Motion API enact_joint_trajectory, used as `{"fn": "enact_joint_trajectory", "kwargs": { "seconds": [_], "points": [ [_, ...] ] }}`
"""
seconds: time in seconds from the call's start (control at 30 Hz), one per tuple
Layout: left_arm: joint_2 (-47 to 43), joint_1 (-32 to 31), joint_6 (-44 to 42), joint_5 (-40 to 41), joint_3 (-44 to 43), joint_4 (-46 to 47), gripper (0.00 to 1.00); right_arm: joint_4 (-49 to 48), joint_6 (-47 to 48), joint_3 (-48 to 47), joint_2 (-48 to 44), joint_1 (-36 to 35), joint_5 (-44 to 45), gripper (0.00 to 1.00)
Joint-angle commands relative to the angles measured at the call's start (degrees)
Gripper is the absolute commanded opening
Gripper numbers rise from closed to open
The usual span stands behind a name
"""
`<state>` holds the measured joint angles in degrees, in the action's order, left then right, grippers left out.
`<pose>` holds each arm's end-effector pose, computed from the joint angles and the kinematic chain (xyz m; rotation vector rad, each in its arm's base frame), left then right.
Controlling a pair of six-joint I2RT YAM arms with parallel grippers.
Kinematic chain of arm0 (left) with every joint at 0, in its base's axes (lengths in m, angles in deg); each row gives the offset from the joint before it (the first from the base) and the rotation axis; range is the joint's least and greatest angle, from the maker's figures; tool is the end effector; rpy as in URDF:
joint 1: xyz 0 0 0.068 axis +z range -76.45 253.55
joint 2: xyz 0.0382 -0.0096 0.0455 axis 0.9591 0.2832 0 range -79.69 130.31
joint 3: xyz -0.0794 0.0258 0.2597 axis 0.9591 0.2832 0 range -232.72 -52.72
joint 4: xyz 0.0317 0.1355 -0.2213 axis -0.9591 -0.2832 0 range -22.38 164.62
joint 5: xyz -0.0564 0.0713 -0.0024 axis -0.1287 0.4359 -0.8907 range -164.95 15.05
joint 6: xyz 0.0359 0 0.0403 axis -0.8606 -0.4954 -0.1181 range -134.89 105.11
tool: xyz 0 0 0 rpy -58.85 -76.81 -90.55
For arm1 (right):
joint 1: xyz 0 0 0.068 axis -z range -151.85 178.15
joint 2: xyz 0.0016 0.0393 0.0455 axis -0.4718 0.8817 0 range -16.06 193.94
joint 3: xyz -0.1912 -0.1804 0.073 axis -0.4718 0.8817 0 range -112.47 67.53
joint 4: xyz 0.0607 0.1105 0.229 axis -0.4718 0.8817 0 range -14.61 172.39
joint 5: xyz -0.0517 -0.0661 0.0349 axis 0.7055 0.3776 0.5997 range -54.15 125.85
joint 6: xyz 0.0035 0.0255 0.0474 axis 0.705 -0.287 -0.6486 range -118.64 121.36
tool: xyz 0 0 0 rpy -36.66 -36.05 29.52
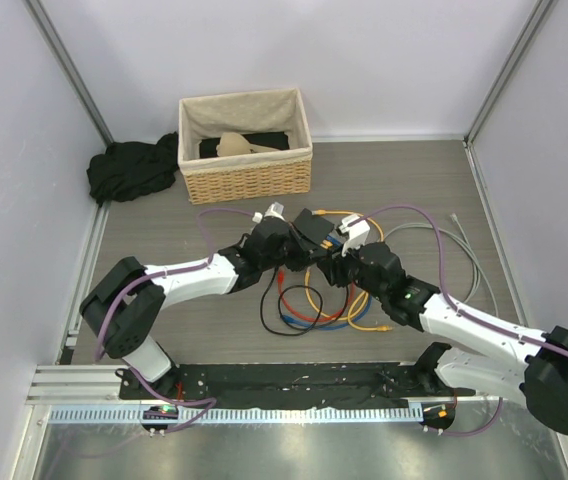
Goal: Insert the plug into the switch port
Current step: Insert the connector into the switch port.
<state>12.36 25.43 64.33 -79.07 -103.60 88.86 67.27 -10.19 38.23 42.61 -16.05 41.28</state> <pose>0.2324 -0.2631 0.2114 -0.5863 2.3027 -1.3443 0.1655 0.1561 0.2314 -0.4947 1.9177 0.5500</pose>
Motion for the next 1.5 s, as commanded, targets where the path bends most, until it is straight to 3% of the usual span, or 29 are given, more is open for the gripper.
{"fn": "enact_joint_trajectory", "kwargs": {
  "seconds": [0.0, 0.3, 0.4, 0.43, 0.6, 0.8, 0.87, 1.17, 1.47],
  "points": [
    [-1.5, -1.0, -0.3, 0.2, -2.4, 0.4, 0.0, -4.3, -0.4, -1.5, 0.3, -0.4, 1.0, 0.36],
    [-1.1, -1.3, -2.5, 0.2, -2.0, 1.2, 0.01, -3.6, 0.1, -2.1, 2.7, -0.4, 0.3, 0.01],
    [-2.4, -0.6, -8.9, 1.2, -2.0, -0.1, 0.18, -1.2, 2.0, -3.0, 4.9, -0.3, -1.5, 0.01],
    [-3.0, -0.2, -10.9, 1.8, -1.9, -2.0, 0.28, -0.8, 2.2, -2.9, 5.4, -0.3, -1.9, 0.01],
    [-6.8, 5.7, -20.1, 1.1, -0.3, -6.1, 0.53, 0.7, 5.3, -3.2, 8.8, -0.3, -4.5, 0.01],
    [-4.6, 13.4, -30.9, -3.3, -5.1, -13.9, 0.78, 2.9, 10.4, -5.2, 14.8, 0.3, -4.4, 0.01],
    [-1.5, 14.7, -35.7, -4.6, -8.6, -17.0, 0.83, 4.2, 11.2, -6.9, 17.7, 0.5, -4.1, 0.01],
    [11.6, 15.9, -48.8, -8.6, -21.4, -27.7, 0.82, 2.0, 14.4, -9.9, 24.7, 3.2, -3.6, 0.01],
    [18.7, 15.8, -52.4, -9.4, -25.9, -30.8, 0.78, 0.7, 13.7, -12.5, 30.5, 5.5, -6.7, 0.01]
  ]
}}
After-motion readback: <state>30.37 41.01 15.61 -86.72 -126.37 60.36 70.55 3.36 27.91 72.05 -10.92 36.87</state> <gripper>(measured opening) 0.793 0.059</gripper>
